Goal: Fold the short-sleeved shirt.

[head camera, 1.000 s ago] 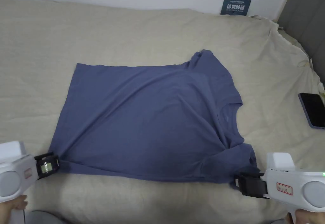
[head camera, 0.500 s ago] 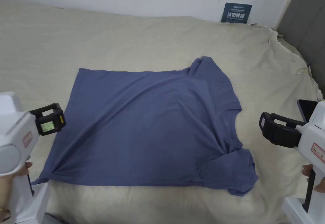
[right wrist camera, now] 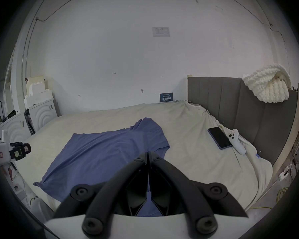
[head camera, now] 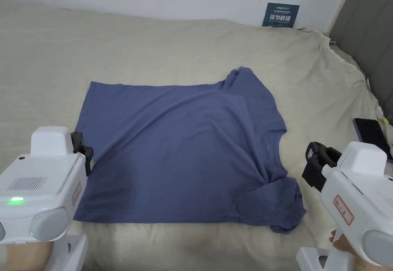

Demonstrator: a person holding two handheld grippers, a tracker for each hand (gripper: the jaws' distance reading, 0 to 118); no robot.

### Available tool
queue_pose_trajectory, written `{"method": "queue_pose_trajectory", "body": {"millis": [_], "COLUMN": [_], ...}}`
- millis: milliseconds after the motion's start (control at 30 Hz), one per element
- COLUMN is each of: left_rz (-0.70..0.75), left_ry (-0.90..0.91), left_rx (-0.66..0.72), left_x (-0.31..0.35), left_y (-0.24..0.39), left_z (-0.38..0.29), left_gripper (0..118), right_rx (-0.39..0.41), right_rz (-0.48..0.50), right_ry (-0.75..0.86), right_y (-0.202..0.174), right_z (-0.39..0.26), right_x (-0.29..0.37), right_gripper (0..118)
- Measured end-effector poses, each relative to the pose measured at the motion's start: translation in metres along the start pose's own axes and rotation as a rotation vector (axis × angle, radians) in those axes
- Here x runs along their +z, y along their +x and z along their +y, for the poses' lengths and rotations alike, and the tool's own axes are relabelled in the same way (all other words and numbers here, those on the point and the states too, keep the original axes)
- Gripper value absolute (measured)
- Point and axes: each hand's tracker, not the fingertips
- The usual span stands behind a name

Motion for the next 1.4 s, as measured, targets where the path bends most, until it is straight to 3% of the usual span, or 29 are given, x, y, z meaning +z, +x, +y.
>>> {"method": "queue_pose_trajectory", "body": {"millis": [400,433,500,567,600,667,933,1033,1133,1300,1400], "left_rz": [0.021,0.017,0.011,0.005,0.014,0.068,0.142,0.154,0.150,0.090,0.076], "left_ry": [-0.097,-0.133,-0.215,-0.277,-0.316,-0.385,-0.708,-0.729,-0.763,-0.744,-0.745], "left_rx": [0.122,0.147,0.205,0.246,0.242,0.212,0.149,0.156,0.125,0.129,0.132], "left_x": [-0.012,-0.015,-0.021,-0.028,-0.032,-0.035,-0.064,-0.072,-0.075,-0.070,-0.070], "left_y": [-0.038,-0.046,-0.062,-0.079,-0.087,-0.091,-0.105,-0.101,-0.091,-0.078,-0.072], "left_z": [0.009,0.012,0.016,0.017,0.015,0.011,-0.042,-0.059,-0.071,-0.072,-0.066], "left_gripper": [0,5,35,81,98,118,118,107,84,22,1], "right_rx": [-0.019,-0.016,-0.010,-0.010,-0.011,-0.014,-0.018,-0.019,-0.017,-0.012,-0.024], "right_rz": [0.022,0.023,0.026,0.031,0.032,0.037,0.042,0.042,0.042,0.031,0.028], "right_ry": [-0.008,-0.010,-0.012,-0.014,-0.015,-0.019,-0.055,-0.066,-0.070,-0.072,-0.078], "right_y": [-0.004,-0.004,-0.008,-0.008,-0.009,-0.010,-0.014,-0.012,-0.014,-0.029,-0.035], "right_z": [0.002,0.002,0.003,0.004,0.004,0.003,-0.003,-0.006,-0.006,-0.002,-0.001], "right_x": [0.003,0.003,0.003,0.002,0.002,0.001,-0.004,-0.007,-0.007,0.001,0.005], "right_gripper": [0,0,0,0,0,0,0,0,0,0,0]}}
